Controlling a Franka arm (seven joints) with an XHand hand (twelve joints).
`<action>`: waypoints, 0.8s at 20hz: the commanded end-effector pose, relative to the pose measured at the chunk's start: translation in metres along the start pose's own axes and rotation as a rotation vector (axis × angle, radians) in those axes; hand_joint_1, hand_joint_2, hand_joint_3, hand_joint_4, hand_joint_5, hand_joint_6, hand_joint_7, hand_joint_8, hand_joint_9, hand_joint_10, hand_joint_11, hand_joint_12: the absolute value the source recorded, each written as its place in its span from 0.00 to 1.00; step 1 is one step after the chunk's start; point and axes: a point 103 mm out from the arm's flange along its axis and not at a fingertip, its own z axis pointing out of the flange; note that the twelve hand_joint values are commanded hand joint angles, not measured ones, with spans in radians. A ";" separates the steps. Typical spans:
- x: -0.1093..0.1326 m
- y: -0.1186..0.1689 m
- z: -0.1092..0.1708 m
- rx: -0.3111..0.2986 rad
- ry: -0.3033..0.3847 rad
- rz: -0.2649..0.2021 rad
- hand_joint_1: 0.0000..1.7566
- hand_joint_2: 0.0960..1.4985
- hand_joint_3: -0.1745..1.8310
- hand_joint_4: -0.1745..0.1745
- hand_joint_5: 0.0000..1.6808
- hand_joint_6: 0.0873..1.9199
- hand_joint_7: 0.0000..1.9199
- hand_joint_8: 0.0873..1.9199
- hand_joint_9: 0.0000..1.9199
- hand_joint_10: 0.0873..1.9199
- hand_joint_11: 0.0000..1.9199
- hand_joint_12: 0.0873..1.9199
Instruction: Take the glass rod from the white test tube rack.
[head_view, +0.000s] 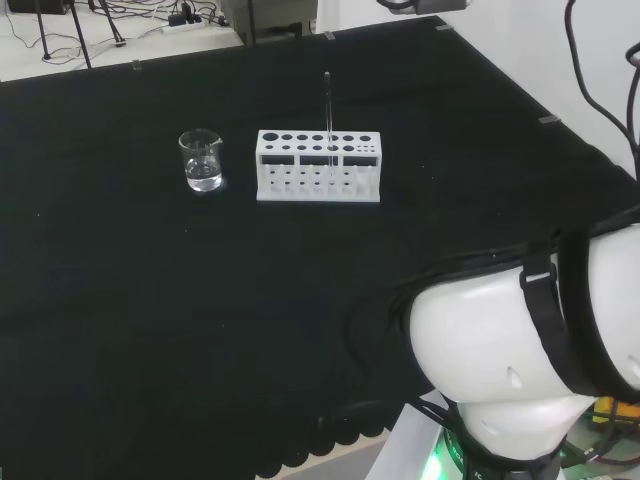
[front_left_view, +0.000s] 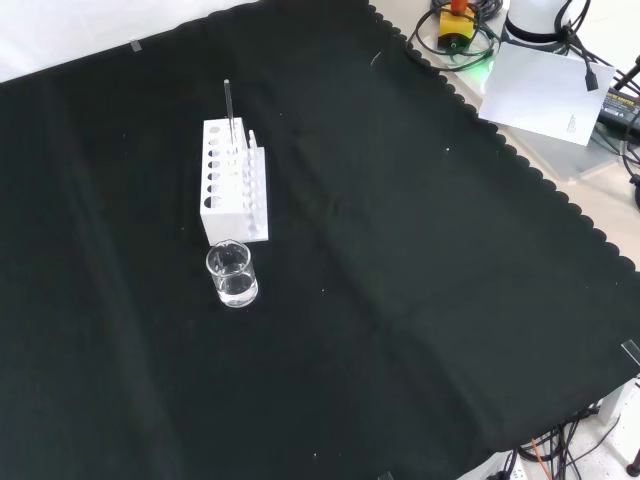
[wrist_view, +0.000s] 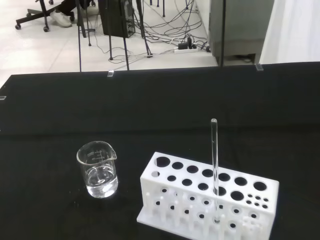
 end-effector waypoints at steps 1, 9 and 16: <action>-0.023 0.058 0.011 -0.026 0.035 -0.028 0.38 0.55 0.37 0.06 0.11 0.00 0.10 0.43 0.20 0.42 0.11 0.74; -0.046 0.099 0.044 -0.008 0.044 -0.031 0.38 0.55 0.37 0.04 0.13 0.00 0.14 0.43 0.25 0.41 0.13 0.73; -0.050 0.118 0.084 0.016 0.016 -0.082 0.37 0.56 0.37 0.00 0.16 0.00 0.16 0.44 0.27 0.41 0.15 0.72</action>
